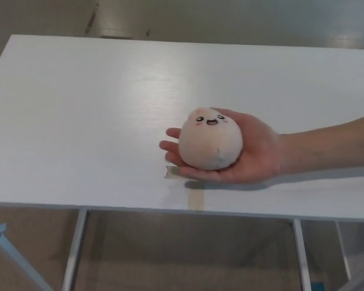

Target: Use the left hand to take the pink dumpling toy on a person's hand and put it on the desk.

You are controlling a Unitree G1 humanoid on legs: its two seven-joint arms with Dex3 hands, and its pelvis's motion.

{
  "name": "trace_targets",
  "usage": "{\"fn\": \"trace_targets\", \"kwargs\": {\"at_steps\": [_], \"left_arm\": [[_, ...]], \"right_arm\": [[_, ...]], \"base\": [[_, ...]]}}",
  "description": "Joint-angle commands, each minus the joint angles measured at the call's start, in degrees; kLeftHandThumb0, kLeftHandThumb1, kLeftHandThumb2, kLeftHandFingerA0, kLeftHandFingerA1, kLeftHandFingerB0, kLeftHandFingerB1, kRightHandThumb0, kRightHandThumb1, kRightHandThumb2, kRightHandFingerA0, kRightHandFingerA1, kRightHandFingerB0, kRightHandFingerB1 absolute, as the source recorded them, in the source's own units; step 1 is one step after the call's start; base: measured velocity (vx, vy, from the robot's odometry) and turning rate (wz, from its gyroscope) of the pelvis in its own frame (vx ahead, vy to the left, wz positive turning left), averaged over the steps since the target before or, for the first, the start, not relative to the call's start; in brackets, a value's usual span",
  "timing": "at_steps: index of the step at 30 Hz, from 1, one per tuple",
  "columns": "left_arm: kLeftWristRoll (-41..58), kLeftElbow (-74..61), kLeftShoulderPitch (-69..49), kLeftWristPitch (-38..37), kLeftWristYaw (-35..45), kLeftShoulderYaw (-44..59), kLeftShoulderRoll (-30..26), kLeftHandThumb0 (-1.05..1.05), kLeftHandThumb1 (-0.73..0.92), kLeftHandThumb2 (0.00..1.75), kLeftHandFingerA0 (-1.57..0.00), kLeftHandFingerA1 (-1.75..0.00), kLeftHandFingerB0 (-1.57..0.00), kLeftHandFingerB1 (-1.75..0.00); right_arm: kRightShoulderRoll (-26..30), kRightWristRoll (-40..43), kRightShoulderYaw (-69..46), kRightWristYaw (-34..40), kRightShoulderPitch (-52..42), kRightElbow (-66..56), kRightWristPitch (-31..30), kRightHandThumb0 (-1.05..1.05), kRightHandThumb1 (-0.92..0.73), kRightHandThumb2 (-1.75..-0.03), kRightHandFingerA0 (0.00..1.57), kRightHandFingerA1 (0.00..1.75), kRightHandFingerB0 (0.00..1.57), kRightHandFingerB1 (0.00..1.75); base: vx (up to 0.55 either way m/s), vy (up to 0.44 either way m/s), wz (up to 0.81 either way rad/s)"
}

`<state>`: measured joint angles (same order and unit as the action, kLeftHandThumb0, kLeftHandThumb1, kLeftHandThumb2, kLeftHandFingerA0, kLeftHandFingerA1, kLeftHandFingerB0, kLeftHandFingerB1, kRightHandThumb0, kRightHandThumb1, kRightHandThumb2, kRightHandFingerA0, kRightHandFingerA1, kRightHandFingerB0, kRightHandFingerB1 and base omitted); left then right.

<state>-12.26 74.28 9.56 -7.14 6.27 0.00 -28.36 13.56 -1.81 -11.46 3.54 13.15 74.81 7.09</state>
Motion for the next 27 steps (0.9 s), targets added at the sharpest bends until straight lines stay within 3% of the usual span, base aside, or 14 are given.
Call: {"fn": "trace_targets", "kwargs": {"at_steps": [1, 4, 5, 9, 10, 14, 15, 17, 18, 26, 27], "left_arm": [[2.1, -0.2, -1.2, -3.2, -4.2, 2.6, 1.2, -0.53, 0.48, 0.55, -0.58, -0.41, -0.32, -0.32], [2.1, -0.1, -1.4, -3.7, -4.3, 3.3, 1.3, -0.54, 0.47, 0.55, -0.59, -0.41, -0.32, -0.32], [2.2, -0.1, -1.6, -4.0, -4.4, 3.7, 1.3, -0.62, 0.41, 0.70, -0.57, -0.50, -0.29, -0.40], [2.1, 0.1, -1.6, -4.2, -4.5, 3.9, 1.4, -0.62, 0.41, 0.69, -0.57, -0.50, -0.30, -0.40], [2.0, 0.1, -1.5, -4.0, -4.4, 3.7, 1.3, -0.54, 0.44, 0.54, -0.60, -0.42, -0.34, -0.33], [1.6, -0.2, -1.1, -4.4, -4.7, 3.2, 1.6, -0.51, 0.44, 0.54, -0.60, -0.42, -0.34, -0.33], [1.5, -0.5, -1.1, -4.9, -4.8, 2.9, 1.7, -0.55, 0.38, 0.70, -0.54, -0.51, -0.28, -0.41], [1.3, -1.0, -1.1, -5.7, -4.7, 2.5, 2.0, -0.53, 0.38, 0.68, -0.54, -0.50, -0.31, -0.42], [1.0, -2.0, -1.4, -7.1, -4.2, 2.0, 2.2, -0.47, 0.44, 0.54, -0.57, -0.41, -0.36, -0.34], [2.1, -14.4, -9.6, -18.6, 4.5, -0.1, -1.2, -0.48, 0.43, 0.54, -0.48, -0.39, -0.33, -0.32], [2.3, -17.3, -11.8, -20.4, 5.3, -0.2, -2.2, -0.53, 0.38, 0.67, -0.43, -0.46, -0.29, -0.39]], "right_arm": [[0.6, -0.6, 0.5, 2.0, -0.6, 0.7, -0.7, -0.28, -0.65, -0.60, 0.55, 0.43, 0.47, 0.40], [0.5, -0.4, 0.5, 1.9, -0.6, 0.7, -0.7, -0.28, -0.65, -0.60, 0.55, 0.43, 0.47, 0.40], [0.5, -0.4, 0.6, 2.0, -0.7, 0.8, -0.7, -0.28, -0.65, -0.60, 0.55, 0.43, 0.47, 0.40], [0.5, -0.3, 0.6, 2.0, -0.7, 0.8, -0.8, -0.28, -0.65, -0.59, 0.55, 0.43, 0.48, 0.40], [0.5, -0.2, 0.6, 1.9, -0.6, 0.8, -0.8, -0.28, -0.66, -0.60, 0.55, 0.43, 0.48, 0.40], [0.5, 0.3, 0.3, 1.2, -0.5, 0.7, -0.5, -0.28, -0.66, -0.60, 0.57, 0.44, 0.48, 0.40], [0.5, 0.4, 0.2, 1.1, -0.5, 0.7, -0.5, -0.28, -0.66, -0.59, 0.58, 0.44, 0.48, 0.40], [0.6, 0.4, 0.2, 1.0, -0.3, 0.6, -0.5, -0.28, -0.66, -0.59, 0.58, 0.44, 0.48, 0.40], [0.7, 0.5, 0.1, 0.8, -0.2, 0.6, -0.5, -0.28, -0.66, -0.59, 0.59, 0.44, 0.48, 0.40], [0.4, 0.2, 0.2, 0.4, -0.6, 0.6, -0.3, -0.27, -0.66, -0.59, 0.59, 0.44, 0.48, 0.40], [0.4, 0.2, 0.2, 0.3, -0.6, 0.6, -0.3, -0.27, -0.66, -0.59, 0.59, 0.44, 0.47, 0.40]], "base": [[0.00, 0.000, 0.00], [0.00, 0.000, 0.00], [0.00, 0.000, 0.00], [0.00, 0.000, 0.00], [0.00, 0.000, 0.00], [0.00, 0.000, 0.00], [0.00, 0.000, 0.00], [0.00, 0.000, 0.00], [0.00, 0.000, 0.00], [0.00, 0.000, 0.00], [0.00, 0.000, 0.00]]}}
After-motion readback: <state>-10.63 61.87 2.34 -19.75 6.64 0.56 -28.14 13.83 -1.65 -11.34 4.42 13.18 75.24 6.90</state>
